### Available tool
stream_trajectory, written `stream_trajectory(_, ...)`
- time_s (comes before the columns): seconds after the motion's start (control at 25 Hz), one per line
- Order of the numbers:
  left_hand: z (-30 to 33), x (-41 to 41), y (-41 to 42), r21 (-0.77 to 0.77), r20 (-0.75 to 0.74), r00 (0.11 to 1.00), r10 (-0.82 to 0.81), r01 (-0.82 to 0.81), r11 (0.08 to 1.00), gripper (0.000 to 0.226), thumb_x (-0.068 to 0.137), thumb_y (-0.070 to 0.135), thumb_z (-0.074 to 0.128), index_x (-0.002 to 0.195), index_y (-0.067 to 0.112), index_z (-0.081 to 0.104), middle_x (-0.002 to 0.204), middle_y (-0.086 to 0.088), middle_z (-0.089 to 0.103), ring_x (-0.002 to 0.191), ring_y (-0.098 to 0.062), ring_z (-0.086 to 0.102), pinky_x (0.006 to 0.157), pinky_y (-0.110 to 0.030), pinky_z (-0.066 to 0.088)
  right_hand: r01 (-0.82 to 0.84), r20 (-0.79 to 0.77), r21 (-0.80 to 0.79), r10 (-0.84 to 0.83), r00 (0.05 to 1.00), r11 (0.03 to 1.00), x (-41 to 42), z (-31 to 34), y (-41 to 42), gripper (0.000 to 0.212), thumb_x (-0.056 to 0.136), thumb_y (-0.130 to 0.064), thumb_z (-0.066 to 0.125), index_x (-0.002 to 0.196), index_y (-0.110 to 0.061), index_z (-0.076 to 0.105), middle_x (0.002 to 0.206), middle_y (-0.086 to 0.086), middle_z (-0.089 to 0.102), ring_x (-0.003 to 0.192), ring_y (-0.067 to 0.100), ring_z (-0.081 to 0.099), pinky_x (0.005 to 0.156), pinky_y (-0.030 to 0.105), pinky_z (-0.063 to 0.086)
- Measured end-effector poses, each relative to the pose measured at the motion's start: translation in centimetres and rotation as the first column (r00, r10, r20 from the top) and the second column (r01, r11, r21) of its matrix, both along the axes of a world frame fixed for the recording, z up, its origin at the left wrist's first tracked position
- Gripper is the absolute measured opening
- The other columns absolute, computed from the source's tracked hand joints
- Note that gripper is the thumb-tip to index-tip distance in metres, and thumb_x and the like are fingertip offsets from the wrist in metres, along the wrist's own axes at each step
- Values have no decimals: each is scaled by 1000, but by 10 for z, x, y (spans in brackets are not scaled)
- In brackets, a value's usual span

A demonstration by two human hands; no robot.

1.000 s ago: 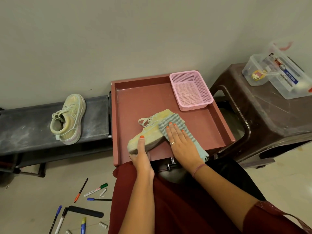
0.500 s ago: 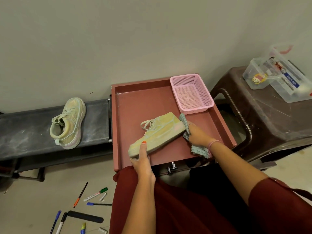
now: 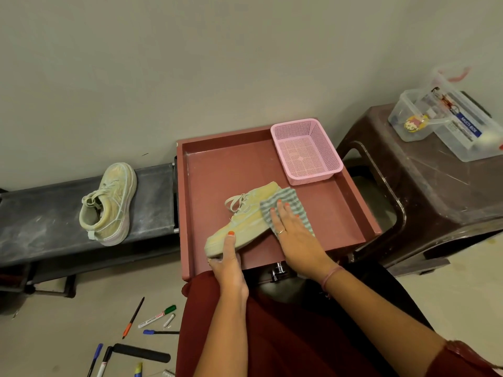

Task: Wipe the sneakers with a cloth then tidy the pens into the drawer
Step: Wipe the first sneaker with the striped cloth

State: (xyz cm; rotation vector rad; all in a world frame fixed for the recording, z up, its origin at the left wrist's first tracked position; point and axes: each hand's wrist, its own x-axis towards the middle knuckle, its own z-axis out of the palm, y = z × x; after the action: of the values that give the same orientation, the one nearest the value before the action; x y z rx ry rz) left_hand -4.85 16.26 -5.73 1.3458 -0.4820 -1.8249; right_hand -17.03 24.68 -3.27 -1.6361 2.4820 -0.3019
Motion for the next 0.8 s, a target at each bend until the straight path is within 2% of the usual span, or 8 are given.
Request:
stream_trajectory(0.12, -1, 1, 1, -47, 9, 999, -40, 40, 998, 35, 87, 8, 68, 117, 20, 54, 122, -5, 64, 116, -20, 60, 107, -37, 43, 127, 151, -34, -121, 981, 991, -29, -6, -12, 79, 85, 14, 33, 152, -12, 1, 160, 6, -1, 148, 20, -1, 118, 29, 0)
stream_trajectory(0.24, -3, 3, 1, -73, 31, 995, -98, 100, 992, 56, 83, 10, 72, 134, 10, 48, 123, -5, 64, 115, -18, 61, 109, -38, 41, 272, 613, 30, -233, 755, 962, -69, -5, -24, 89, 75, 21, 34, 152, -18, 12, 158, 1, 15, 146, 19, 13, 117, 25, 12)
stream_trajectory(0.32, -2, 3, -4, -94, 69, 991, -119, 125, 988, 65, 79, 14, 78, 136, 11, 47, 128, -8, 63, 116, -19, 60, 108, -37, 42, 278, 762, 68, -230, 606, 958, -79, 1, -21, 86, 77, 24, 33, 151, -15, 14, 155, -3, 21, 143, 14, 20, 112, 20, 20)
stream_trajectory(0.4, 1, 3, -8, -124, 163, 980, -111, 132, 983, 67, 82, 13, 75, 140, 14, 41, 131, -11, 59, 119, -22, 58, 107, -38, 43, 318, 850, 88, -238, 471, 944, -74, 6, -13, 84, 79, 25, 35, 150, -18, 19, 146, -6, 32, 130, 12, 37, 100, 22, 42)
stream_trajectory(0.48, 10, 4, -8, -152, 220, 970, -104, 140, 978, 77, 88, 13, 69, 151, 21, 25, 140, -5, 51, 124, -20, 53, 111, -39, 38, 421, 879, 73, -258, 401, 904, -63, -4, -3, 82, 81, 23, 39, 148, -23, 23, 140, -4, 37, 123, 14, 43, 89, 20, 49)
stream_trajectory(0.6, 23, 6, -9, -209, 446, 878, -171, 289, 934, 84, 95, 20, 60, 155, 19, 1, 155, 4, 22, 141, -13, 25, 116, -27, 21, 496, 903, 33, -239, 357, 867, -48, -23, 7, 85, 80, 21, 42, 147, -27, 23, 144, 0, 37, 131, 18, 39, 107, 37, 41)
stream_trajectory(0.68, 25, 6, -15, -310, 709, 692, -136, 479, 821, 78, 98, 18, 53, 154, 12, -1, 162, -4, -2, 150, -19, -1, 121, -35, 3, 511, 908, 24, -233, 349, 859, -45, -32, 10, 86, 80, 18, 44, 149, -26, 20, 146, 1, 35, 134, 20, 37, 111, 43, 36)
stream_trajectory(0.8, 39, -10, -26, -322, 929, 368, -42, 858, 399, 77, 96, 16, 53, 154, 12, 2, 162, -3, -3, 149, -19, -10, 115, -36, -13, 493, 888, 29, -248, 386, 870, -42, -34, 8, 87, 79, 16, 45, 151, -22, 16, 152, 1, 27, 139, 18, 29, 116, 40, 27)
